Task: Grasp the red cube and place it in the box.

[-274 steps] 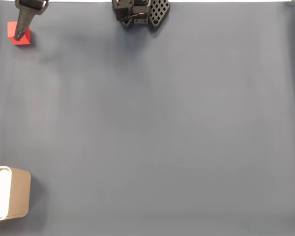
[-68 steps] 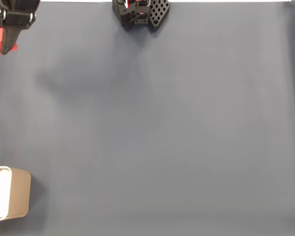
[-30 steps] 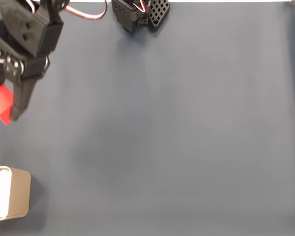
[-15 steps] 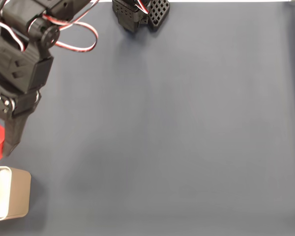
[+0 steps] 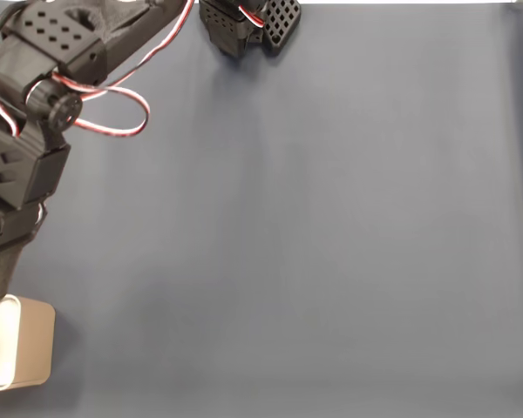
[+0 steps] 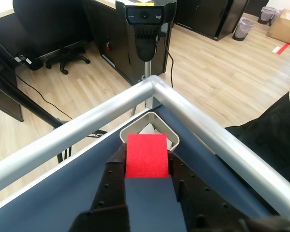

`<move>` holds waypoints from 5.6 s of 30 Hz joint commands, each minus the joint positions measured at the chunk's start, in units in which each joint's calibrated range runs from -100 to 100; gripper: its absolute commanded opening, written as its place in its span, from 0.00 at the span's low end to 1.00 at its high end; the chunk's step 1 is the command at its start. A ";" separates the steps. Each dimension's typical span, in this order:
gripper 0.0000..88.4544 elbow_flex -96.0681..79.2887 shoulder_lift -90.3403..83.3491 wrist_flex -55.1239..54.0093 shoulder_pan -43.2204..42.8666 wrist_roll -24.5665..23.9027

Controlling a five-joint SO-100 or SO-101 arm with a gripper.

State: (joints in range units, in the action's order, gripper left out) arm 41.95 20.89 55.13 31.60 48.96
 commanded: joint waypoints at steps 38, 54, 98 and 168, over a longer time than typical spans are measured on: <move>0.00 41.53 29.98 -1.11 1.57 -0.88; 0.00 45.82 33.88 -1.11 1.64 1.61; 0.43 42.81 29.89 0.52 2.13 1.03; 0.00 -57.19 -56.50 -2.84 -23.58 0.49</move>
State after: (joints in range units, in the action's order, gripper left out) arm -12.30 -28.70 53.54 10.46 49.84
